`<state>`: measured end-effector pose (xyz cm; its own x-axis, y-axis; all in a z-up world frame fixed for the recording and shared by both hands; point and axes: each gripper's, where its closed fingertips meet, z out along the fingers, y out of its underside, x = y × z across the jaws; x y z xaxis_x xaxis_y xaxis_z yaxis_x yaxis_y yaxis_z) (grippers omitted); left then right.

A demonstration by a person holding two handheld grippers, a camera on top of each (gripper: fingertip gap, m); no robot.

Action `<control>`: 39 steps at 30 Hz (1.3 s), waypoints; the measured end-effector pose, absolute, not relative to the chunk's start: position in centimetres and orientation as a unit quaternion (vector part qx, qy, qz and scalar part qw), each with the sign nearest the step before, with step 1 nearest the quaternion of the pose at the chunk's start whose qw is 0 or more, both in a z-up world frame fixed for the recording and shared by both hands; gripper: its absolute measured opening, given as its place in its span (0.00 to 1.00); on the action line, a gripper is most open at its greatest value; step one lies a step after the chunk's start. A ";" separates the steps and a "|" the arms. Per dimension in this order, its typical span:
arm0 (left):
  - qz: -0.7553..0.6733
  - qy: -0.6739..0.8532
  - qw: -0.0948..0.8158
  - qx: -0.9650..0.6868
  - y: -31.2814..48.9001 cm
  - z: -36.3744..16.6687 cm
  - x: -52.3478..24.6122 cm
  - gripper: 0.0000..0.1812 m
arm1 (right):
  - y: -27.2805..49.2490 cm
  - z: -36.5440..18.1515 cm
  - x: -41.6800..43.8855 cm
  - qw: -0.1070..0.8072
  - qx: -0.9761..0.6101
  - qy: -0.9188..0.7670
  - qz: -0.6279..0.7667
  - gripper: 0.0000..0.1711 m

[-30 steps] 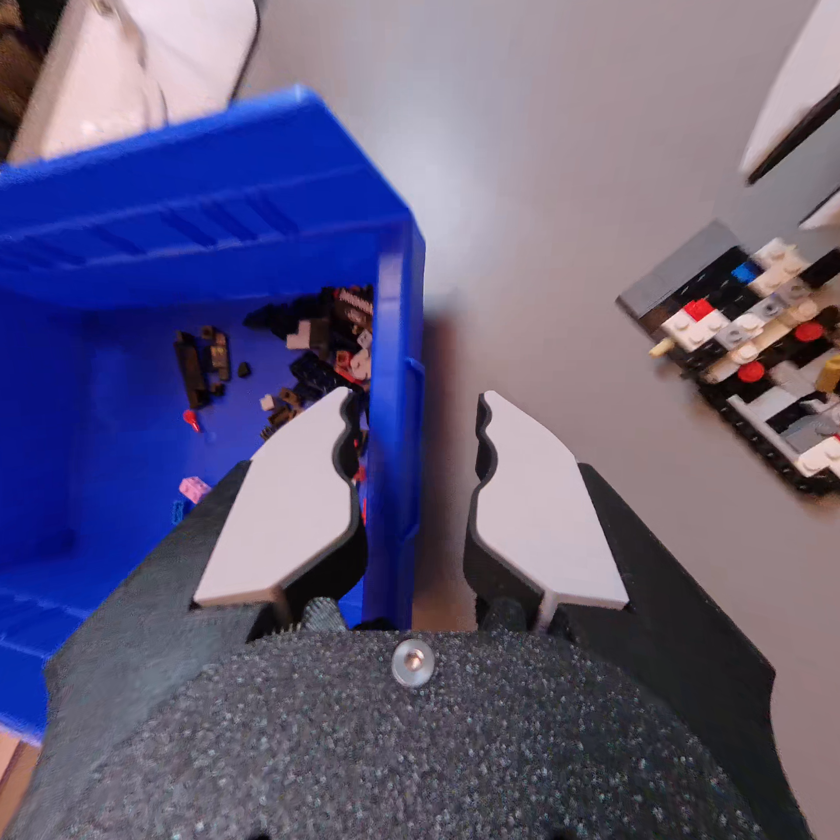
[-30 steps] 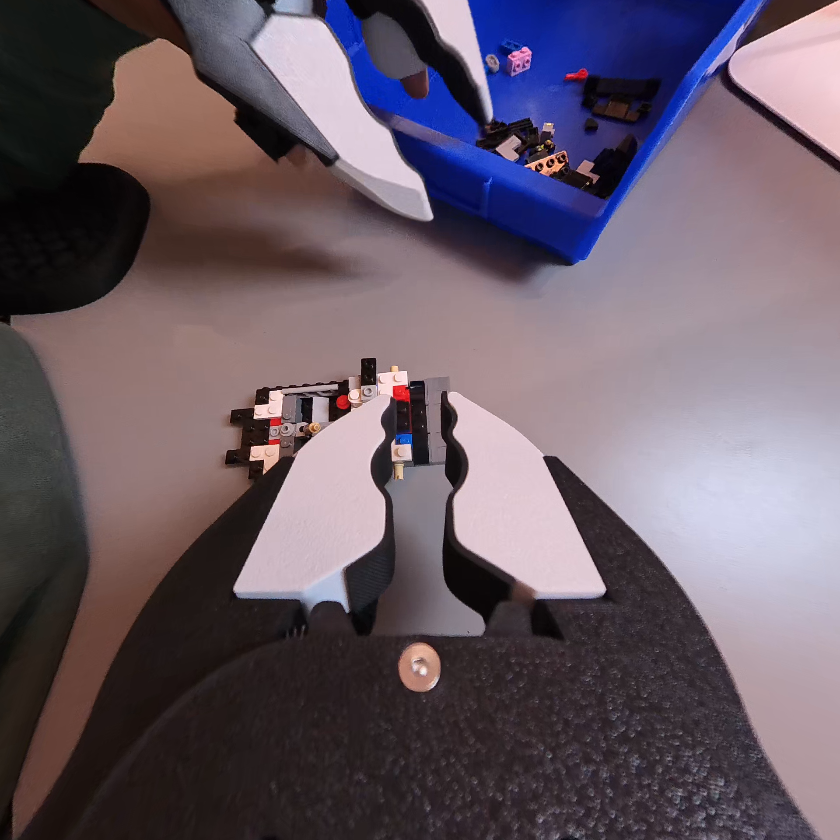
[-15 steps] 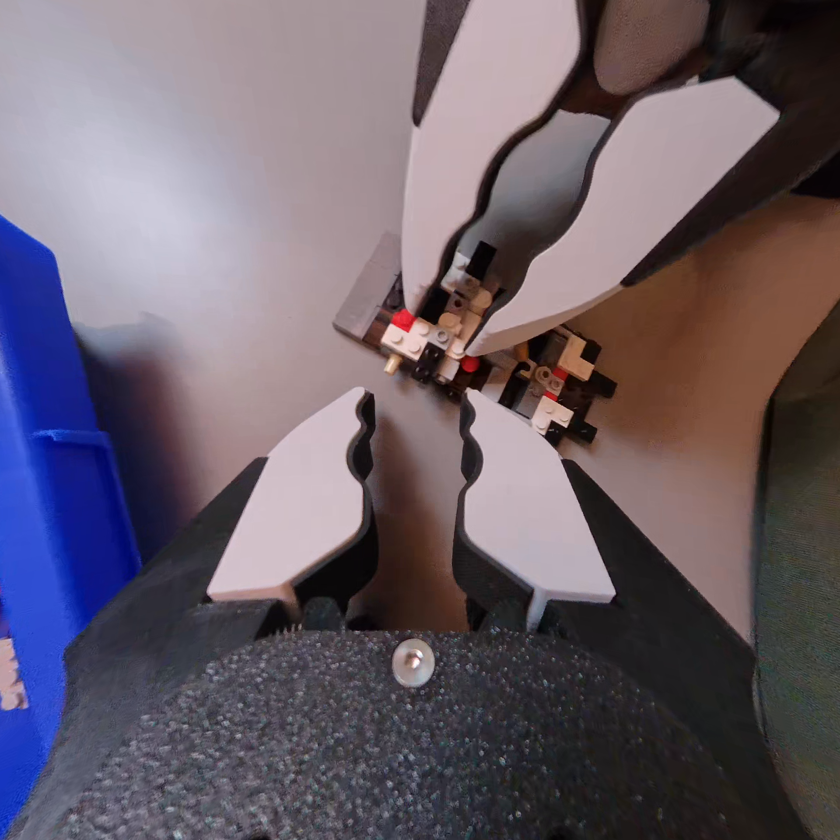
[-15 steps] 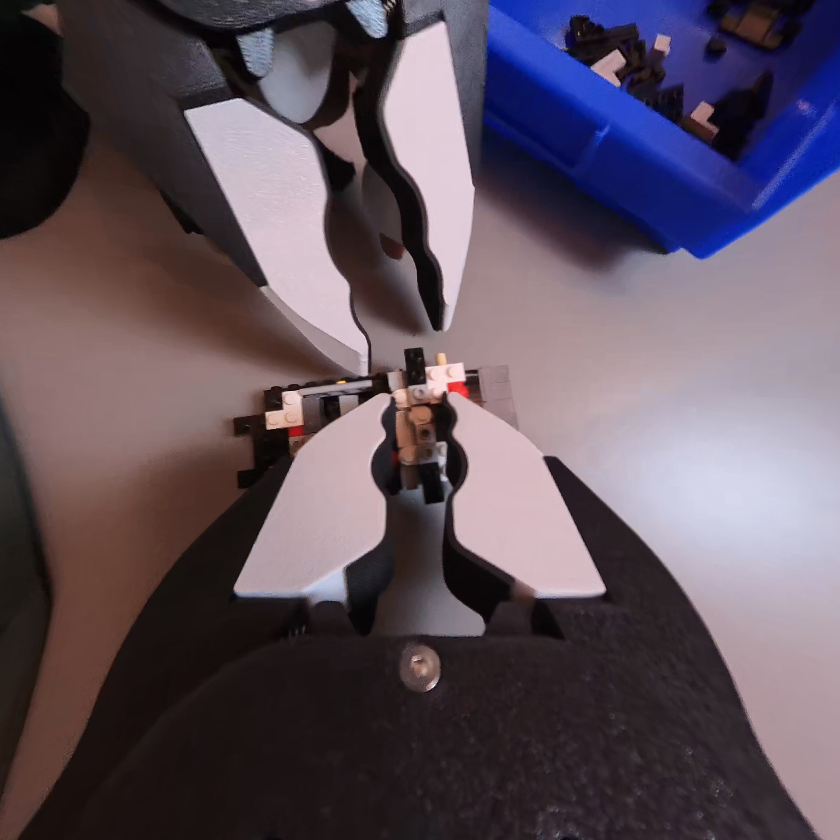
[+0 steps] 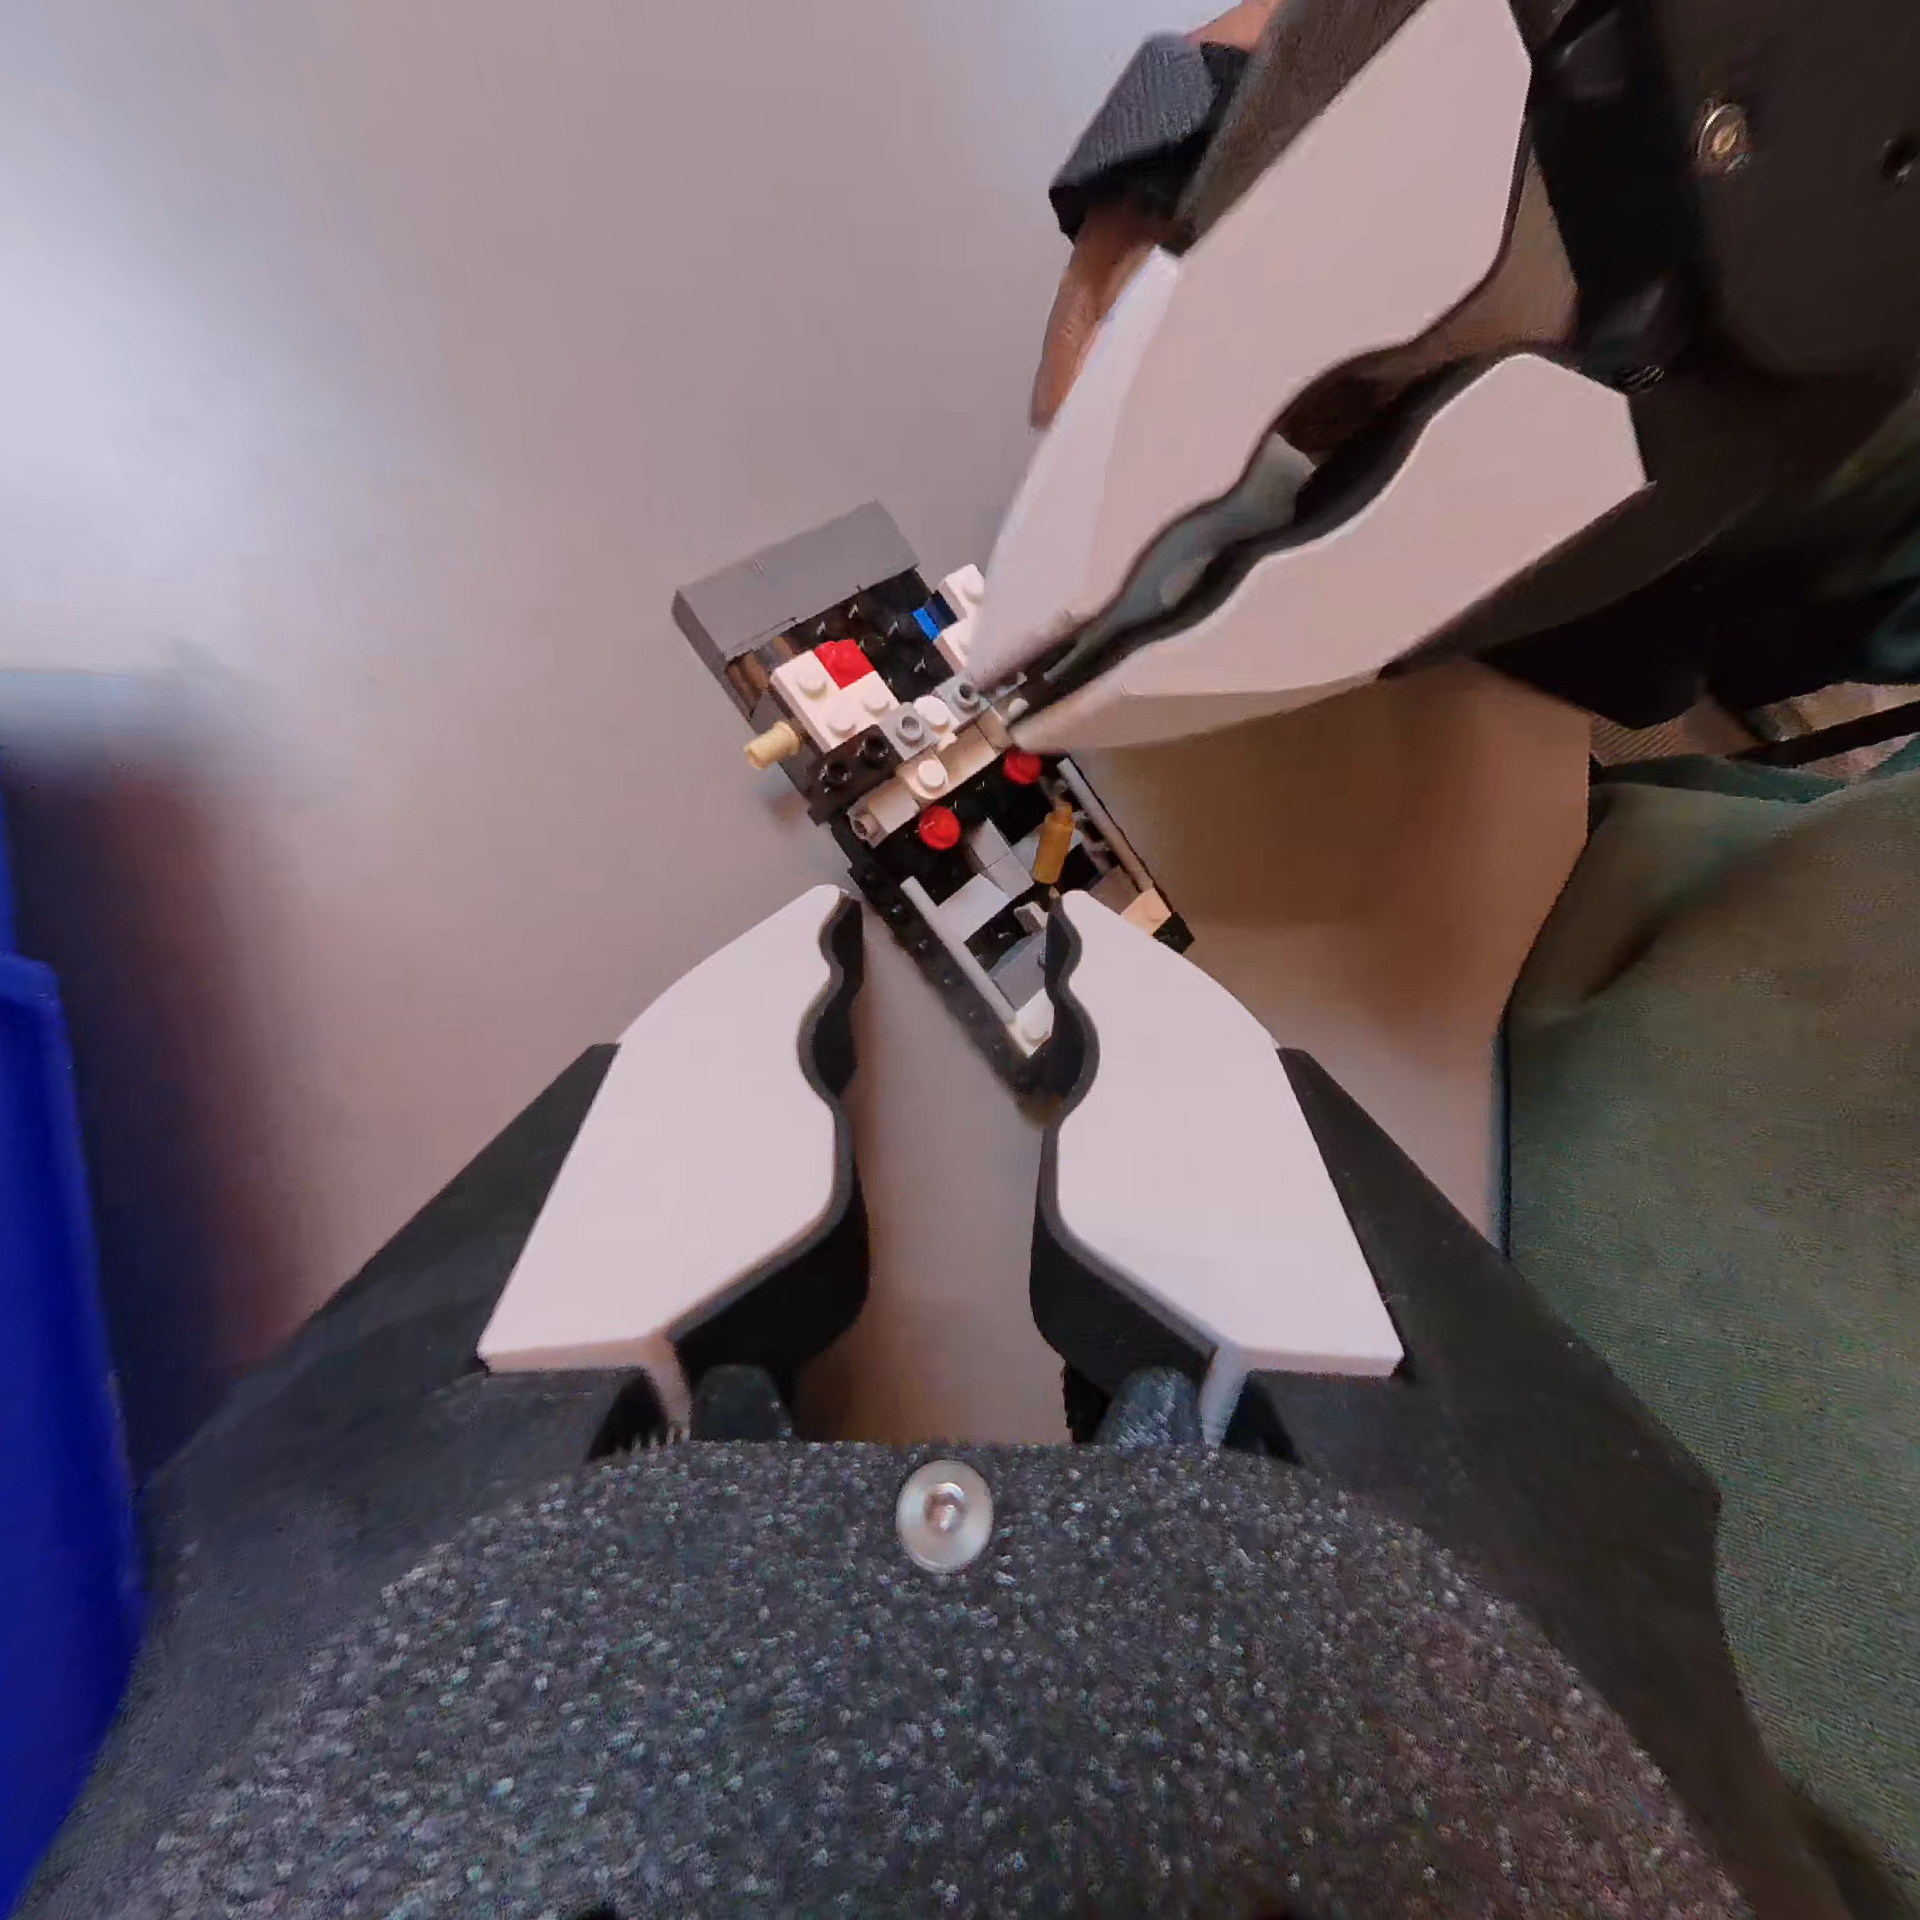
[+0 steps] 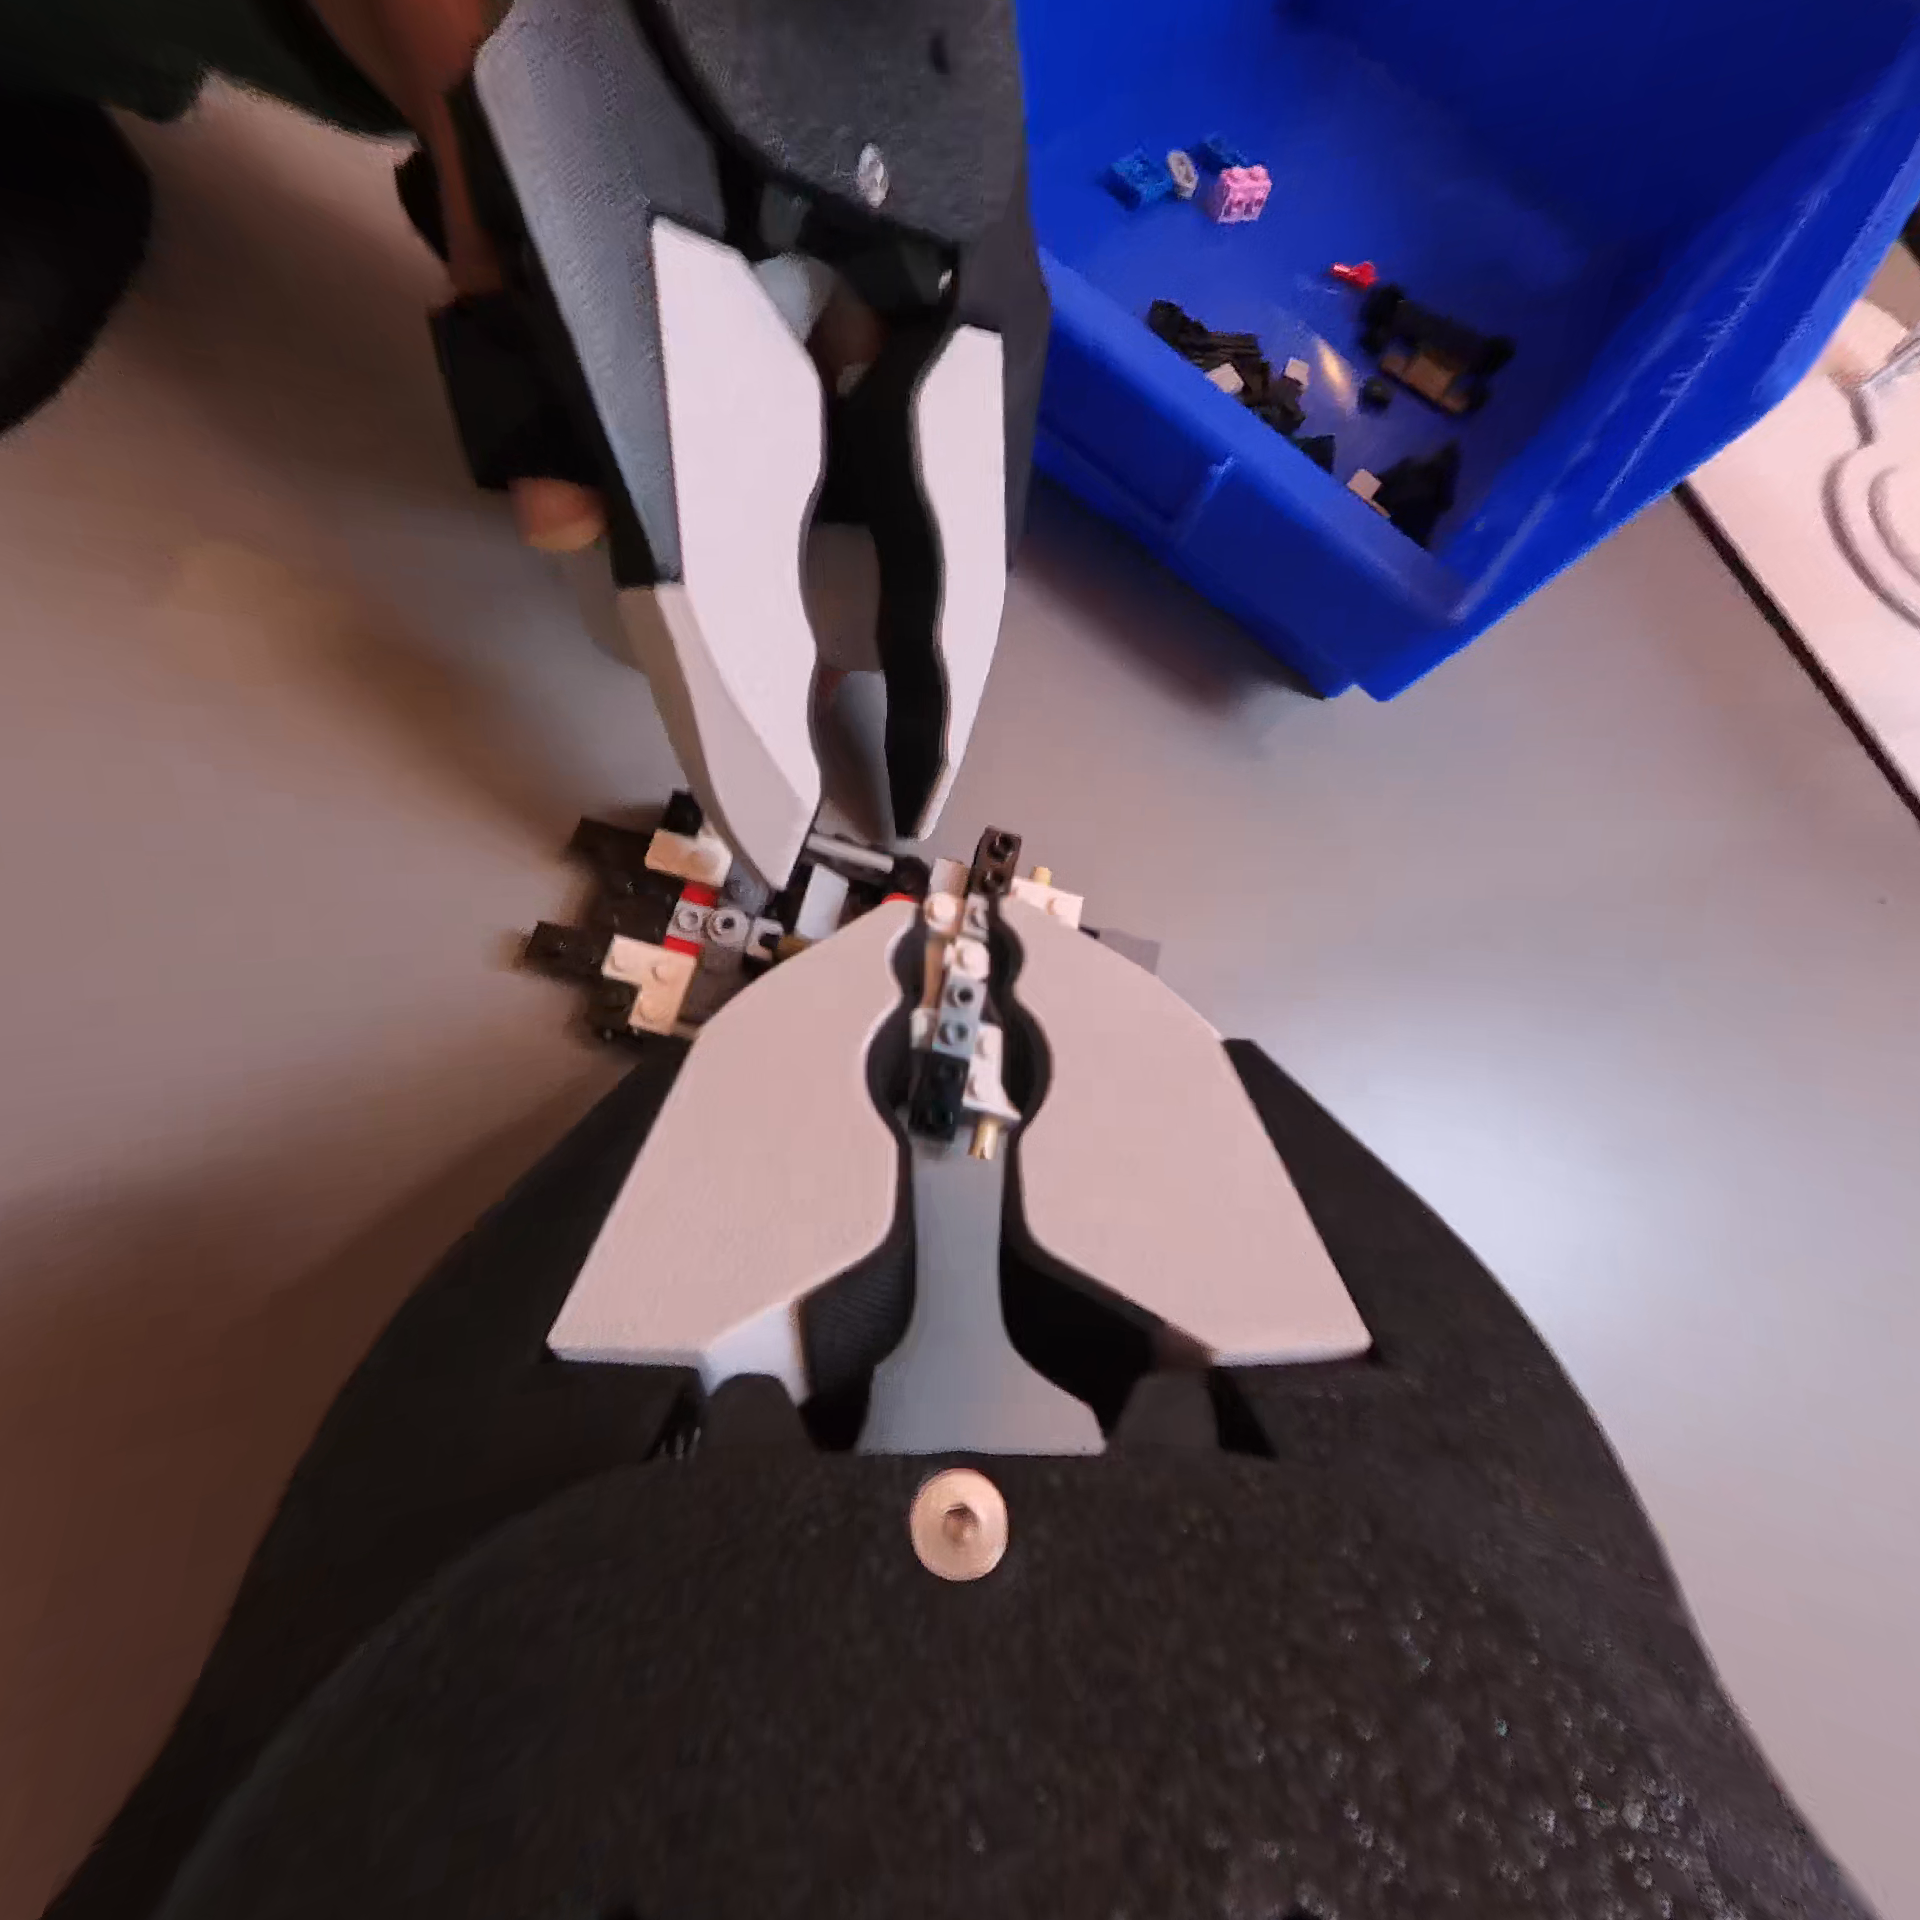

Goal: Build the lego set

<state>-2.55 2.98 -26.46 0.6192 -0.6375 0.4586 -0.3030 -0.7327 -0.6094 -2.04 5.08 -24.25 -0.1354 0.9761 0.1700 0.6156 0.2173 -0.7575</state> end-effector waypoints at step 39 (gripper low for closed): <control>-0.264 0.410 0.402 -0.775 3.3 -22.6 2.2 0.15 | 2.9 -16.6 0.2 0.475 -0.390 -0.730 0.300 0.06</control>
<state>2.16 3.29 -22.55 0.5244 -0.8478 0.0794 -0.4237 -0.3406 -0.8393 0.19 2.94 -16.63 -0.2447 0.8544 0.4584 0.2851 0.5153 -0.8082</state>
